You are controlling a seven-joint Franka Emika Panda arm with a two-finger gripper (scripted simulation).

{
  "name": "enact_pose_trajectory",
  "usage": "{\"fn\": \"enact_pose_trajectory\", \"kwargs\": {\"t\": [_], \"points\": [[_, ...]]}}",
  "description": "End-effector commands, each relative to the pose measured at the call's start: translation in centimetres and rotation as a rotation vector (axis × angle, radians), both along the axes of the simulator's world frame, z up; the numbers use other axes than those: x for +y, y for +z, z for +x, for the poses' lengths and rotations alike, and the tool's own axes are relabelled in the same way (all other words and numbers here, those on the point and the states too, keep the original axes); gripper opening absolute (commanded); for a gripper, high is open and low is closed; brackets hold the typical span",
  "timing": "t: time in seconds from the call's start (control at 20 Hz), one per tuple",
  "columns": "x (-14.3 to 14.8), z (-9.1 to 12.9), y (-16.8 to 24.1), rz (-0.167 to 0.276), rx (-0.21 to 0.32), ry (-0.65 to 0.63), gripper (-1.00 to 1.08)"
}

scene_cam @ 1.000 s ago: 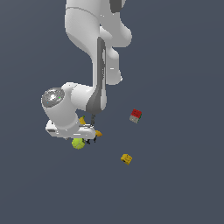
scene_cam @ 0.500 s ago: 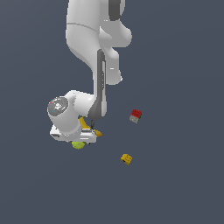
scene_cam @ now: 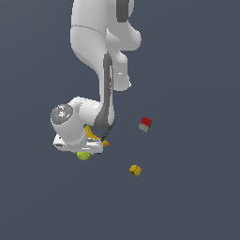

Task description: Pick up a designated object from a clutter of objects.

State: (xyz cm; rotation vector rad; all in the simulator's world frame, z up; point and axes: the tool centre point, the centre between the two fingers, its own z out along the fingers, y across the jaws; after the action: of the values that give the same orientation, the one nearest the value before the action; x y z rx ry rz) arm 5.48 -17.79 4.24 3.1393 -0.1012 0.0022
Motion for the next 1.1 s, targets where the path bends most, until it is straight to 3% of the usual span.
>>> {"fn": "enact_pose_trajectory", "kwargs": {"t": [0.0,0.55,1.05], "points": [[0.1,0.0,-0.1,0.001,0.001,0.001,-1.0],[2.0,-0.2,2.2,0.0,-0.001,0.0,-1.0],[8.3,-0.9,9.3,0.0,0.0,0.0,-1.0]]}}
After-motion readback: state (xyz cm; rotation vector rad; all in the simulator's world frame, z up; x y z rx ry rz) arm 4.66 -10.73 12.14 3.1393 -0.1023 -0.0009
